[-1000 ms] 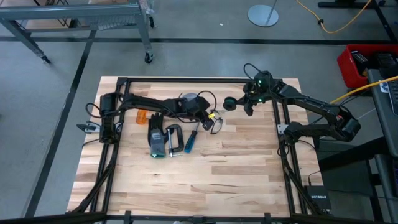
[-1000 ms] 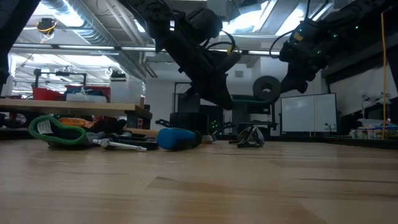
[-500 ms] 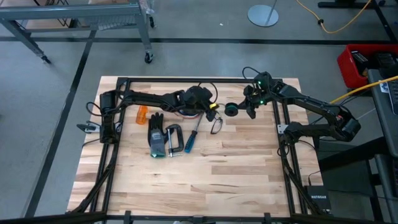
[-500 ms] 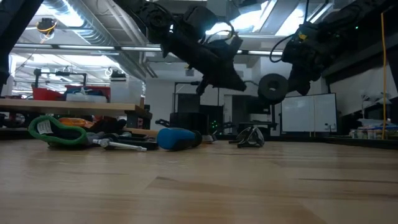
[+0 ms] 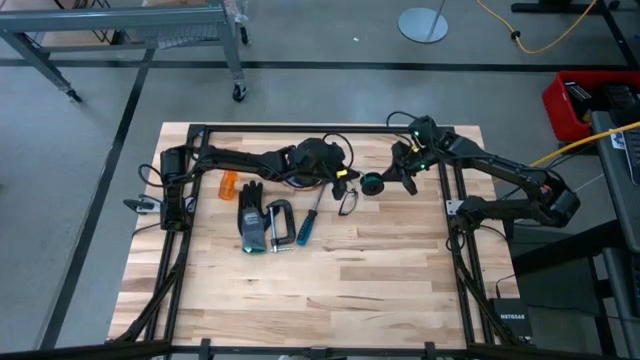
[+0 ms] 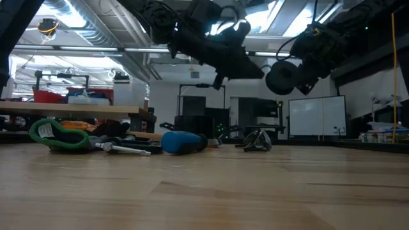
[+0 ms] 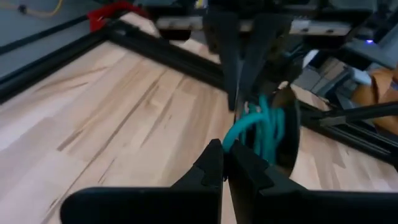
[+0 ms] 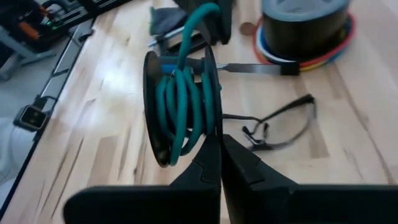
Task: Coil cords
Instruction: Coil the wire in the cable spool
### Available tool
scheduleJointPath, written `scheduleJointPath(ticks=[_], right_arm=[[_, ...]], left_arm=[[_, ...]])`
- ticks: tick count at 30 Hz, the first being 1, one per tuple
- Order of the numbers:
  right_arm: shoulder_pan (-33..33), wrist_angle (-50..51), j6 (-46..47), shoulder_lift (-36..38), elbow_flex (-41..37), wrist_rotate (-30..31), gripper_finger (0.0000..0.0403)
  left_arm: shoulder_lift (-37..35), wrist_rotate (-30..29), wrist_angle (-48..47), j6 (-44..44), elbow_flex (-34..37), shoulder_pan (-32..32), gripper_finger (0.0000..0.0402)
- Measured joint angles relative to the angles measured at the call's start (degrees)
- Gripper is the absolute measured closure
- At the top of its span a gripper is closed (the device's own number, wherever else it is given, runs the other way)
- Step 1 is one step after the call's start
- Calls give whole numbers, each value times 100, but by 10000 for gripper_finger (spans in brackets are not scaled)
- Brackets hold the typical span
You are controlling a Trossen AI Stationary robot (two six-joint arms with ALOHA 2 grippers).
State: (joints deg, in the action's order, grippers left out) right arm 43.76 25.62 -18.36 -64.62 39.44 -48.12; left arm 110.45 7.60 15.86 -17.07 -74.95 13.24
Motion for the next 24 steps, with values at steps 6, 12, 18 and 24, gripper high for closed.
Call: scheduleJointPath(ticks=[6, 12, 18, 24], right_arm=[[-449, -25, -45, -95, 0, 44, 402], [-716, -31, -64, -239, 2, 354, 402], [-745, -27, -22, -320, 0, 361, 402], [-744, -49, -11, -323, 0, 352, 402]], left_arm=[[0, 201, 15, 119, -3, -55, 401], [0, 572, -24, 107, -1, -131, 401], [0, 629, -240, 102, -1, -199, 401], [0, 633, -392, 101, -1, -203, 401]])
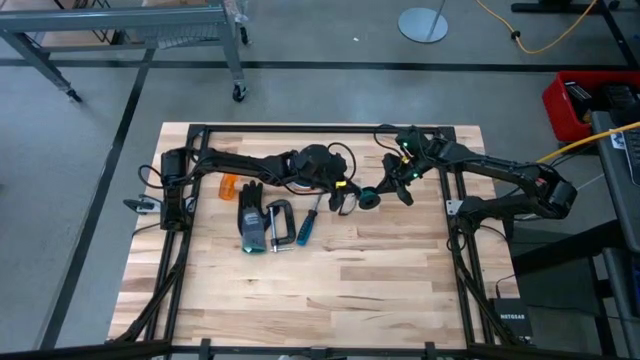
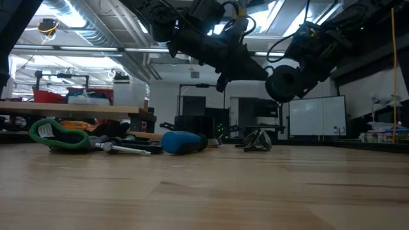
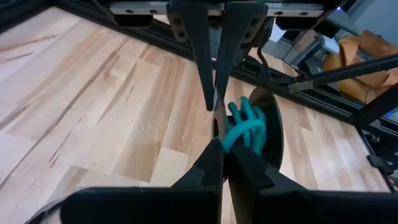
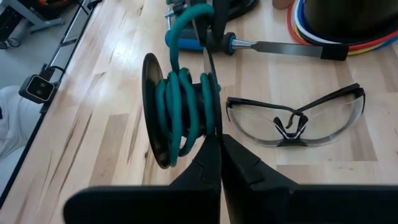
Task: Coil cords
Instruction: Coil the wire in the cable spool
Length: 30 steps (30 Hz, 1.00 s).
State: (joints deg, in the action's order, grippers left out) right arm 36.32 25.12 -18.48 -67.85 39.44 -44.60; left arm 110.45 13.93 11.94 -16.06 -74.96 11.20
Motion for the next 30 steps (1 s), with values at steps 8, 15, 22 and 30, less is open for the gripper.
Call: scheduleJointPath(ticks=[8, 15, 22, 30], right_arm=[[0, -240, 55, 0, -2, -99, 402], [0, -548, 319, 2, -4, -151, 402], [2, -583, 321, 2, -4, -214, 402], [2, -601, 323, 2, -4, -243, 401]], left_arm=[[0, 6, 9, 0, 0, 0, 401], [0, 9, 15, 9, 0, 0, 397], [-2, 9, 61, 125, 0, 0, 395], [-2, -33, 97, 240, 0, 0, 398]])
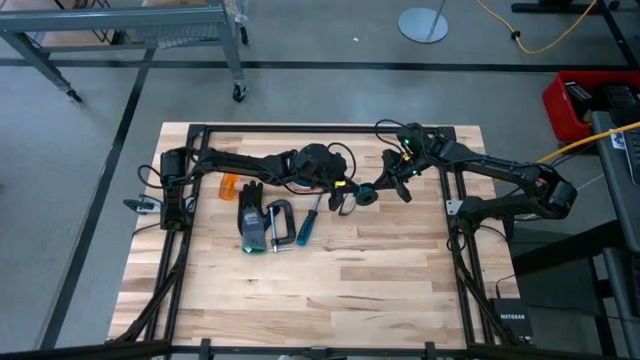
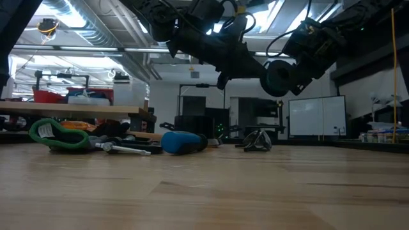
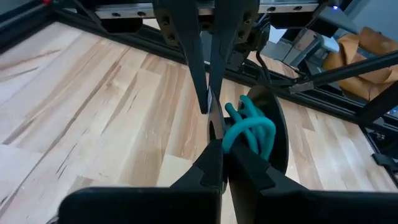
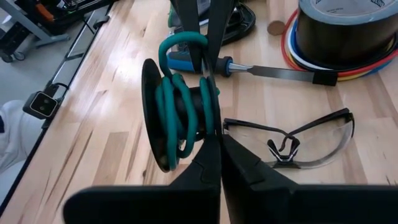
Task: Coil cords
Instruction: Coil the wire in the cable spool
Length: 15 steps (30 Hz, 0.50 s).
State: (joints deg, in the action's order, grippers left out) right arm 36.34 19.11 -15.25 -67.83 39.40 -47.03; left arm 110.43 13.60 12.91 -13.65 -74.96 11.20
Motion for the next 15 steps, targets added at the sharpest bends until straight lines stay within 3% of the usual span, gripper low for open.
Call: scheduleJointPath(ticks=[15], right_arm=[[4, -316, 146, 7, 8, 260, 325]], left_arm=[[0, -102, -58, -120, 0, 61, 401]])
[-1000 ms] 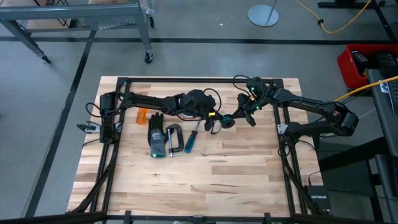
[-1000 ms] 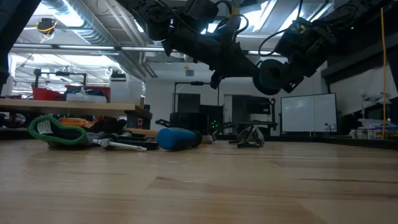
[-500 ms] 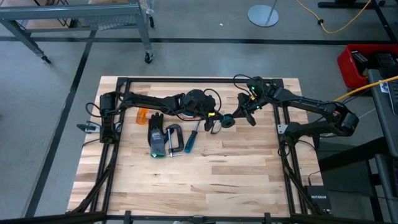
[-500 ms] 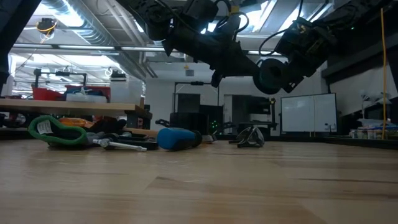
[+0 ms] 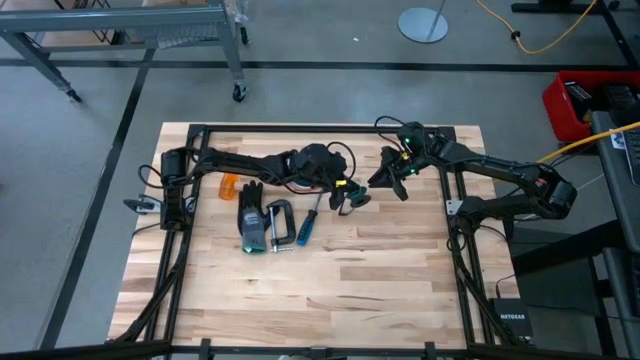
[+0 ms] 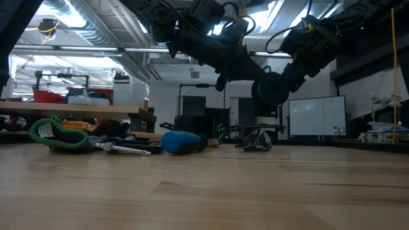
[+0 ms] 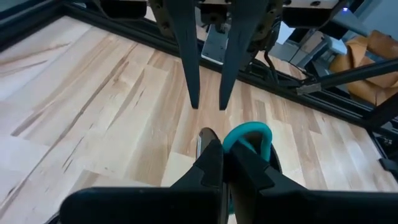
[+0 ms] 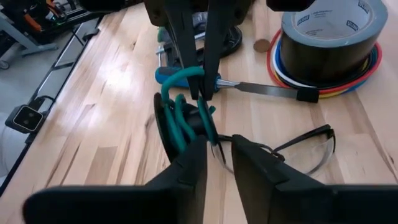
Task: Coil cords
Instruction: Coil the wire in the cable spool
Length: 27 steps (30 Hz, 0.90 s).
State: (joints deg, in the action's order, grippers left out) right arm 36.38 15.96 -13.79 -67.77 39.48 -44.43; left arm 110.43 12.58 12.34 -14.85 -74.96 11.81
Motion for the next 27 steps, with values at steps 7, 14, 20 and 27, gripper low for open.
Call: scheduleJointPath(ticks=[7, 14, 20, 27], right_arm=[[0, 32, 5, 0, 1, 31, 318], [2, 231, 5, 174, 1, 528, 318], [9, 729, 1, 694, 1, 1547, 317], [9, 789, 1, 1481, 1, 1839, 317]], left_arm=[[2, 2, -249, -37, 0, 6, 401], [-215, 5, -869, -47, 2, 79, 401], [-733, 7, -1562, 54, 4, 184, 401], [-999, 0, -1708, 179, -2, 264, 402]])
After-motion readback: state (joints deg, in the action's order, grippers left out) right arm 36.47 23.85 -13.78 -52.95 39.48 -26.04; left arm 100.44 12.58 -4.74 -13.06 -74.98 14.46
